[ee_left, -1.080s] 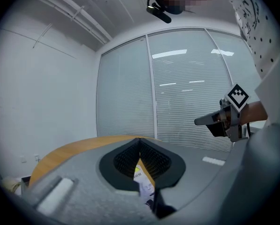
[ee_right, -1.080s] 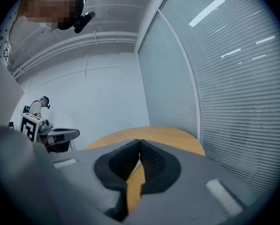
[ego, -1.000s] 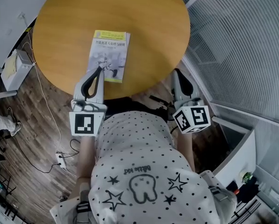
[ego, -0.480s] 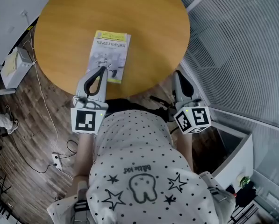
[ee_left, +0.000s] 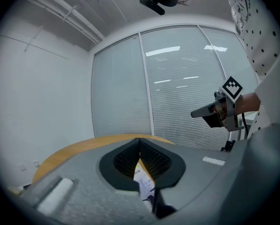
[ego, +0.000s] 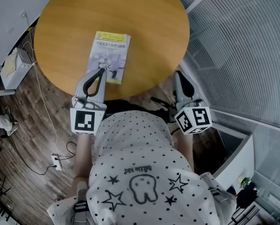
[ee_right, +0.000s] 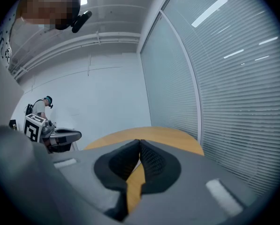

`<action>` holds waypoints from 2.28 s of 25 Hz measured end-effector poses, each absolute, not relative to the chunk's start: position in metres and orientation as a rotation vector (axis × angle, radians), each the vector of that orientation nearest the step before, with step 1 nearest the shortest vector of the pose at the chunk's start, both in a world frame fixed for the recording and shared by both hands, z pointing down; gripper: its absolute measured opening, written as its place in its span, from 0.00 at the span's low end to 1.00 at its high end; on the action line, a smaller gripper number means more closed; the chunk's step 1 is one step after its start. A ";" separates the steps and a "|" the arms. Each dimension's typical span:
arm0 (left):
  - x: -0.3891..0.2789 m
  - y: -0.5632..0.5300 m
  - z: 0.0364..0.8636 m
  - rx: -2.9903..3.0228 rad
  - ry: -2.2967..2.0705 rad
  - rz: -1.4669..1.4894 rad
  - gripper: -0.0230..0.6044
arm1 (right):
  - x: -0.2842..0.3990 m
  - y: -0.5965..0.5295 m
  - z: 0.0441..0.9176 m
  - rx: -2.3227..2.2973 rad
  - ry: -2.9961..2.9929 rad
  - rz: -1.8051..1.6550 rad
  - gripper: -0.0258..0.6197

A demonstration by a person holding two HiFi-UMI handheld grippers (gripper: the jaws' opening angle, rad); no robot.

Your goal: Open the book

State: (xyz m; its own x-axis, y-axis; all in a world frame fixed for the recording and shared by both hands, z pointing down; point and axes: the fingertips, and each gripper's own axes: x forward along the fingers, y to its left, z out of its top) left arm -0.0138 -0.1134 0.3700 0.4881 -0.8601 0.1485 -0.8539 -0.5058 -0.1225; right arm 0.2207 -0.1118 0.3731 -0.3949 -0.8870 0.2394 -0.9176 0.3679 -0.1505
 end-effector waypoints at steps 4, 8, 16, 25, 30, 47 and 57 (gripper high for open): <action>-0.015 -0.112 0.370 -2.682 1.551 -0.304 0.05 | 0.222 -0.110 0.374 1.665 -2.500 0.400 0.05; -0.016 -0.110 0.369 -2.676 1.549 -0.308 0.05 | 0.224 -0.107 0.373 1.674 -2.496 0.404 0.05; -0.019 -0.109 0.377 -2.667 1.553 -0.325 0.05 | 0.227 -0.104 0.373 1.690 -2.489 0.401 0.05; -0.021 -0.109 0.400 -2.643 1.486 -0.480 0.06 | 0.228 -0.101 0.378 1.692 -2.487 0.411 0.05; -0.016 -0.106 0.441 -2.579 1.330 -0.788 0.20 | 0.228 -0.098 0.380 1.691 -2.483 0.412 0.05; 0.023 -0.090 0.563 -2.611 0.671 -1.273 0.32 | 0.246 -0.086 0.380 1.765 -2.450 0.440 0.05; 0.043 -0.086 0.608 -2.514 0.415 -1.477 0.39 | 0.270 -0.079 0.379 1.844 -2.387 0.454 0.05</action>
State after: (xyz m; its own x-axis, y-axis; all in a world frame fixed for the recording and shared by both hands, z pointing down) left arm 0.0427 -0.0857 0.6084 0.4622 -0.3362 0.8206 -0.1403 -0.9414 -0.3067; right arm 0.2701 -0.0791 0.3788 -0.2663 -0.9307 0.2507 -0.9578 0.2262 -0.1775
